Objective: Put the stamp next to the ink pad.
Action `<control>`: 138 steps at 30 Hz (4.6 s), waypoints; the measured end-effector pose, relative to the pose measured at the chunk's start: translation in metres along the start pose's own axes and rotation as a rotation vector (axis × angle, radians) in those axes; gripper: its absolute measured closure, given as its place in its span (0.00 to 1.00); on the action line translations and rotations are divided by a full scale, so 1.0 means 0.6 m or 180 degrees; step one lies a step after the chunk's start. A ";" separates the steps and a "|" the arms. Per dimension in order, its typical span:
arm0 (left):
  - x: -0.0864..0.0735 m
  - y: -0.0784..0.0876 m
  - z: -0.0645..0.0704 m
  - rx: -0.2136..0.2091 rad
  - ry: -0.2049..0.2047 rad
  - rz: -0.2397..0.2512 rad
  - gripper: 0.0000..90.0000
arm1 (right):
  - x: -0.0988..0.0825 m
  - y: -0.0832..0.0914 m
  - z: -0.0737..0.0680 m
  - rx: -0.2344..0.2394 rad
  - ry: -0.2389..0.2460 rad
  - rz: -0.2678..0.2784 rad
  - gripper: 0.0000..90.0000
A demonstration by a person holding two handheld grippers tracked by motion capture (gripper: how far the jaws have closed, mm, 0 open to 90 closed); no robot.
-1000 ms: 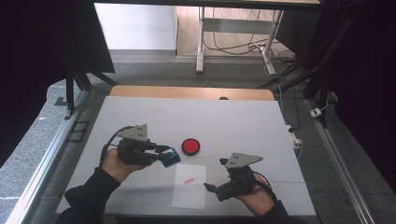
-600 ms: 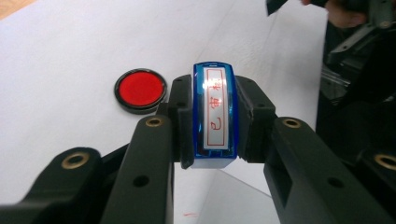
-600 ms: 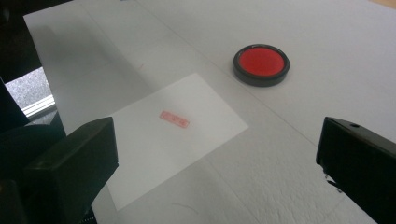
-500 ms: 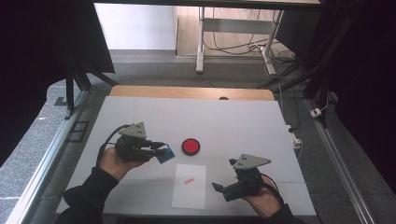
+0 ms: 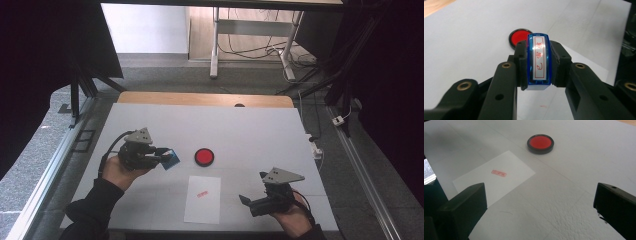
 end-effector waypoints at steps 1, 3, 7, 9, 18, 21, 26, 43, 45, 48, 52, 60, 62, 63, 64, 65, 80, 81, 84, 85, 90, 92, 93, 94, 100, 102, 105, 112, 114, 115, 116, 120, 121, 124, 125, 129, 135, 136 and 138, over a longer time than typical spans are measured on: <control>-0.001 0.000 -0.002 0.0025 0.0025 -0.0020 0.78 | -0.001 0.001 0.001 -0.0012 -0.0009 0.0002 0.00; -0.005 -0.001 -0.008 0.0076 0.0075 -0.0054 0.78 | -0.004 0.005 0.003 -0.0054 -0.0029 -0.0015 0.00; -0.013 -0.001 -0.021 0.0201 0.0168 -0.0107 0.78 | -0.008 0.009 0.006 -0.0069 -0.0048 -0.0006 0.00; -0.017 -0.001 -0.029 0.0252 0.0228 -0.0118 0.78 | -0.010 0.013 0.007 -0.0091 -0.0056 -0.0020 0.00; -0.033 0.000 -0.059 0.0450 0.0443 -0.0136 0.78 | -0.021 0.029 0.018 -0.0185 -0.0105 -0.0040 0.00; -0.040 -0.003 -0.067 0.0507 0.0474 -0.0172 0.78 | -0.025 0.033 0.022 -0.0233 -0.0111 -0.0067 0.00; -0.054 -0.013 -0.080 0.0606 0.0545 -0.0237 0.78 | -0.031 0.038 0.026 -0.0288 -0.0115 -0.0082 0.00; -0.085 -0.047 -0.099 0.0686 0.0598 -0.0466 0.78 | -0.043 0.047 0.033 -0.0329 -0.0201 -0.0137 0.00; -0.088 -0.051 -0.100 0.0693 0.0592 -0.0506 0.78 | -0.044 0.047 0.034 -0.0326 -0.0201 -0.0142 0.00; -0.091 -0.056 -0.102 0.0716 0.0563 -0.0542 0.78 | -0.045 0.047 0.033 -0.0323 -0.0206 -0.0149 0.00; -0.100 -0.064 -0.102 0.0705 0.0556 -0.0657 0.78 | -0.047 0.047 0.033 -0.0326 -0.0200 -0.0167 0.00; -0.107 -0.070 -0.101 0.0690 0.0518 -0.0729 0.77 | -0.049 0.047 0.033 -0.0330 -0.0174 -0.0207 0.00; -0.107 -0.069 -0.101 0.0685 0.0532 -0.0718 0.76 | -0.050 0.047 0.033 -0.0331 -0.0174 -0.0207 0.00; -0.107 -0.069 -0.101 0.0685 0.0542 -0.0705 0.74 | -0.049 0.047 0.033 -0.0328 -0.0176 -0.0203 0.00; -0.106 -0.068 -0.101 0.0670 0.0558 -0.0686 0.73 | -0.050 0.047 0.033 -0.0329 -0.0177 -0.0203 0.00; -0.105 -0.068 -0.100 0.0656 0.0567 -0.0672 0.72 | -0.050 0.047 0.033 -0.0329 -0.0176 -0.0206 0.00; -0.079 -0.045 -0.094 0.0607 0.0423 -0.0274 0.39 | -0.057 0.049 0.040 -0.0352 -0.0245 -0.0282 0.00; -0.077 -0.043 -0.093 0.0604 0.0417 -0.0243 0.36 | -0.058 0.049 0.041 -0.0357 -0.0262 -0.0291 0.00; -0.071 -0.038 -0.091 0.0591 0.0411 -0.0163 0.29 | -0.061 0.050 0.043 -0.0374 -0.0291 -0.0323 0.00; -0.069 -0.035 -0.089 0.0594 0.0400 -0.0138 0.28 | -0.061 0.051 0.043 -0.0373 -0.0302 -0.0308 0.00; -0.058 -0.025 -0.079 0.0512 0.0393 -0.0025 0.20 | -0.062 0.055 0.046 -0.0401 -0.0367 -0.0317 0.00; -0.052 -0.021 -0.073 0.0482 0.0408 0.0007 0.15 | -0.063 0.056 0.046 -0.0409 -0.0368 -0.0346 0.00; -0.049 -0.019 -0.070 0.0458 0.0415 0.0020 0.12 | -0.064 0.056 0.046 -0.0414 -0.0363 -0.0356 0.00; -0.047 -0.017 -0.067 0.0460 0.0415 0.0041 0.12 | -0.064 0.056 0.046 -0.0412 -0.0364 -0.0356 0.00; -0.047 -0.009 -0.048 0.0441 0.0362 0.0047 0.07 | -0.065 0.060 0.048 -0.0430 -0.0385 -0.0349 0.00; -0.048 -0.005 -0.041 0.0413 0.0382 0.0068 0.06 | -0.065 0.061 0.048 -0.0414 -0.0392 -0.0325 0.00; -0.048 0.004 -0.032 0.0384 0.0407 0.0126 0.05 | -0.066 0.063 0.048 -0.0416 -0.0391 -0.0329 0.00; -0.051 0.025 -0.011 0.0294 0.0495 0.0273 0.03 | -0.065 0.066 0.048 -0.0411 -0.0395 -0.0301 0.00; -0.054 0.029 -0.006 0.0278 0.0503 0.0291 0.03 | -0.065 0.067 0.048 -0.0414 -0.0393 -0.0293 0.00; -0.055 0.032 -0.004 0.0282 0.0508 0.0297 0.03 | -0.065 0.067 0.048 -0.0413 -0.0393 -0.0288 0.00; -0.056 0.034 -0.002 0.0281 0.0516 0.0302 0.03 | -0.065 0.068 0.048 -0.0415 -0.0391 -0.0294 0.00; -0.061 0.043 0.004 0.0258 0.0561 0.0348 0.02 | -0.065 0.068 0.048 -0.0422 -0.0391 -0.0285 0.00; -0.062 0.046 0.005 0.0268 0.0564 0.0353 0.02 | -0.065 0.068 0.048 -0.0423 -0.0400 -0.0273 0.00; -0.065 0.053 0.010 0.0256 0.0595 0.0387 0.02 | -0.066 0.069 0.048 -0.0428 -0.0403 -0.0284 0.00; -0.066 0.055 0.011 0.0258 0.0600 0.0388 0.02 | -0.066 0.069 0.049 -0.0431 -0.0399 -0.0284 0.00; -0.072 0.064 0.017 0.0270 0.0626 0.0414 0.02 | -0.066 0.071 0.049 -0.0433 -0.0395 -0.0284 0.00; -0.085 0.081 0.024 0.0298 0.0641 0.0461 0.02 | -0.067 0.071 0.049 -0.0423 -0.0405 -0.0294 0.00; -0.087 0.084 0.025 0.0303 0.0649 0.0471 0.02 | -0.067 0.071 0.049 -0.0423 -0.0405 -0.0295 0.00; -0.091 0.089 0.028 0.0304 0.0655 0.0486 0.02 | -0.067 0.071 0.049 -0.0419 -0.0409 -0.0294 0.00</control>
Point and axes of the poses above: each handheld gripper's, and its own axes: y roughly backward along the jaws, x roughly out of its top, z roughly to its right, the point moved 7 cm from there along -y, roughly forward along the jaws, and after that the axes turned 4 degrees about z, right-handed, at the moved point
